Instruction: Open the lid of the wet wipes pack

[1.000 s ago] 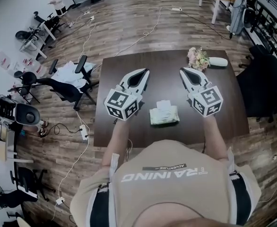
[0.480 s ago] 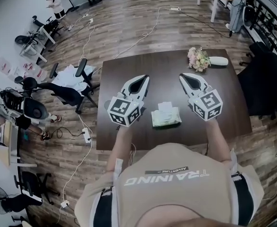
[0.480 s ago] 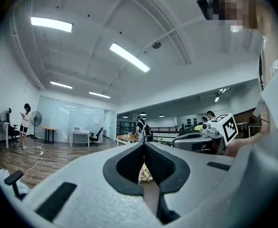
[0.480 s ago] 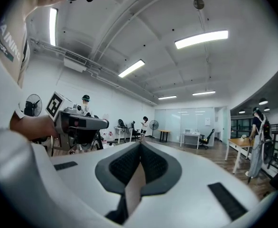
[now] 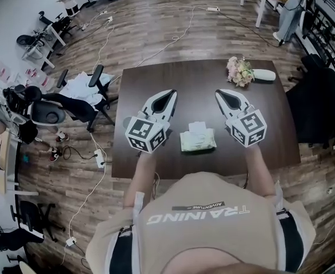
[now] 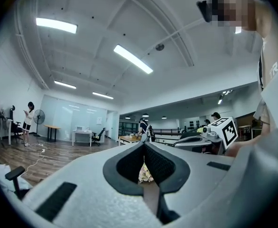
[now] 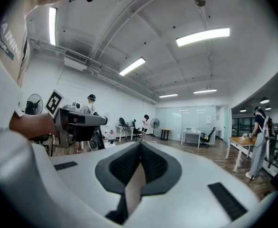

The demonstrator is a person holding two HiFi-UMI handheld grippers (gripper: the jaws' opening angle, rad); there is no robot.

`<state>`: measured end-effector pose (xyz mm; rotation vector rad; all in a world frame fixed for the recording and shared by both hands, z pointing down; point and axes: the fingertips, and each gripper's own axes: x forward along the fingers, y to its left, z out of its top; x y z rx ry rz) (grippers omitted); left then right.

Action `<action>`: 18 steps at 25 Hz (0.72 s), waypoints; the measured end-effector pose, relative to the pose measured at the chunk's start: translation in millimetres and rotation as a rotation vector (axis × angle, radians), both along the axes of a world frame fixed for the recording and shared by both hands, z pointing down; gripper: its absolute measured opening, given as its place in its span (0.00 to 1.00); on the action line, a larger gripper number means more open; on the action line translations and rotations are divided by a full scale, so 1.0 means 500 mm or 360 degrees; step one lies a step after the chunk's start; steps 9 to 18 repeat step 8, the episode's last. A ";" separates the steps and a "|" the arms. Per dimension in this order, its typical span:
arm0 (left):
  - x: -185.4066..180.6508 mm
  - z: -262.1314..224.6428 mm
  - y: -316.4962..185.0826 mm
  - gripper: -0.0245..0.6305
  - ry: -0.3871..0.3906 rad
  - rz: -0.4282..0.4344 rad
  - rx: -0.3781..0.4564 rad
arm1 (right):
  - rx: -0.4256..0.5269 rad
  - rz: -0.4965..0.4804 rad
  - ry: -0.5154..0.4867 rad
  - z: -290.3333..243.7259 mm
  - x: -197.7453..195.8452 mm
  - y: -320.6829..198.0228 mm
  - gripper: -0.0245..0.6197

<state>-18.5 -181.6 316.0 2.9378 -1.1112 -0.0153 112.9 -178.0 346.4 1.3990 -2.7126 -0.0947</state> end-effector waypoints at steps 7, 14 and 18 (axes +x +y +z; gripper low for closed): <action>0.001 0.021 -0.018 0.05 0.0028 -0.0008 -0.0067 | -0.0025 -0.0002 -0.0022 0.008 0.009 -0.011 0.06; 0.001 0.018 -0.021 0.05 0.0031 -0.0010 -0.0063 | -0.0025 0.0000 -0.0020 0.007 0.013 -0.013 0.06; 0.001 0.018 -0.021 0.05 0.0031 -0.0010 -0.0063 | -0.0025 0.0000 -0.0020 0.007 0.013 -0.013 0.06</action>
